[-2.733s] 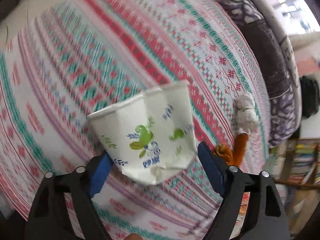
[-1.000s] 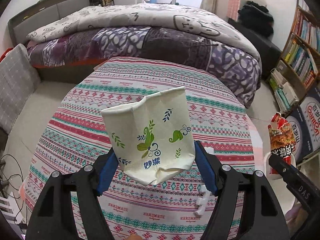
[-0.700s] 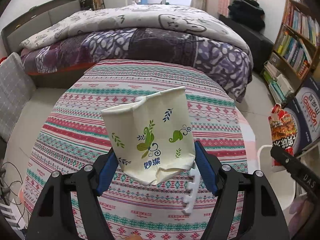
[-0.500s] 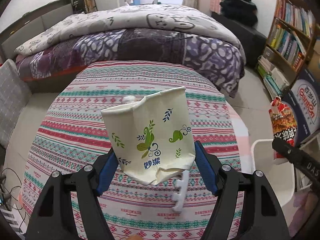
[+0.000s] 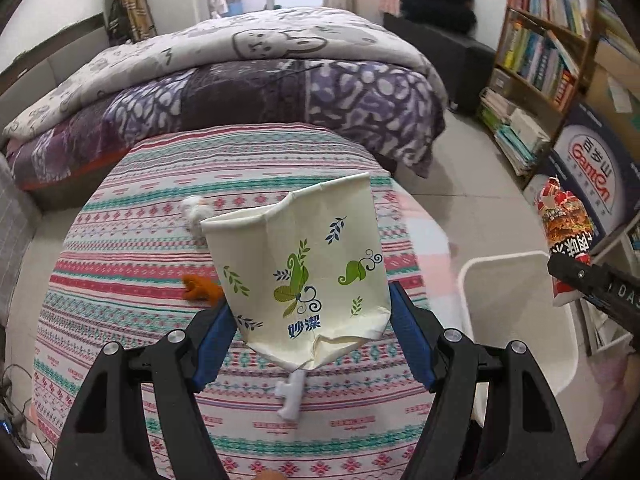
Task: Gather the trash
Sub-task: 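Carry cup and snack bag over the white bin and open both tools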
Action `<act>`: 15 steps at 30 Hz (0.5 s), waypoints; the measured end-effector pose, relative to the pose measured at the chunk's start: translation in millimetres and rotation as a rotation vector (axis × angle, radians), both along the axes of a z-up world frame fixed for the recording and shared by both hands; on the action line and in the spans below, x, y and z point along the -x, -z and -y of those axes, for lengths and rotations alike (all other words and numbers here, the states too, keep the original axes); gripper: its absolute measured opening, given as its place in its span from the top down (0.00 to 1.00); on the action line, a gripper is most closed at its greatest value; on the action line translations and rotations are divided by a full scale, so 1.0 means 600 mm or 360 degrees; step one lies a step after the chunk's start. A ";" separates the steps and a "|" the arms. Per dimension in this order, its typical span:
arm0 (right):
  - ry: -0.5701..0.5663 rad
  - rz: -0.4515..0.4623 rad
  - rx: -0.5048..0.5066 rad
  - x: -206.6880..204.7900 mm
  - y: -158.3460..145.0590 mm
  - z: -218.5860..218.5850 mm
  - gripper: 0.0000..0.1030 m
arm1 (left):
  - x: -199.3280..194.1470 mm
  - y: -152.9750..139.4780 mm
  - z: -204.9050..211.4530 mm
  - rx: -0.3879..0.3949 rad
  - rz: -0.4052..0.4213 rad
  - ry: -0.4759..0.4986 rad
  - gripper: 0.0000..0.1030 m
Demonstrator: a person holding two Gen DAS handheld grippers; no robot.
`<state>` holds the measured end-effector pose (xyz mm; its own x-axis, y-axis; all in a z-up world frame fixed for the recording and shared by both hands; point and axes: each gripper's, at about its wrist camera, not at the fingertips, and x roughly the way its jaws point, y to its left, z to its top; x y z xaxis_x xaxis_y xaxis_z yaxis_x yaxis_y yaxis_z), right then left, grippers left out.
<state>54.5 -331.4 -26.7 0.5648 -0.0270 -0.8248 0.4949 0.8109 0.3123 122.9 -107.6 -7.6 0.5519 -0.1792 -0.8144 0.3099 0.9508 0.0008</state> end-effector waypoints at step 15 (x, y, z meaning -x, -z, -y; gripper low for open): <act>0.0284 -0.0015 0.0009 0.067 -0.002 0.097 0.28 | 0.056 0.025 0.118 -0.0018 -0.0011 0.0304 0.30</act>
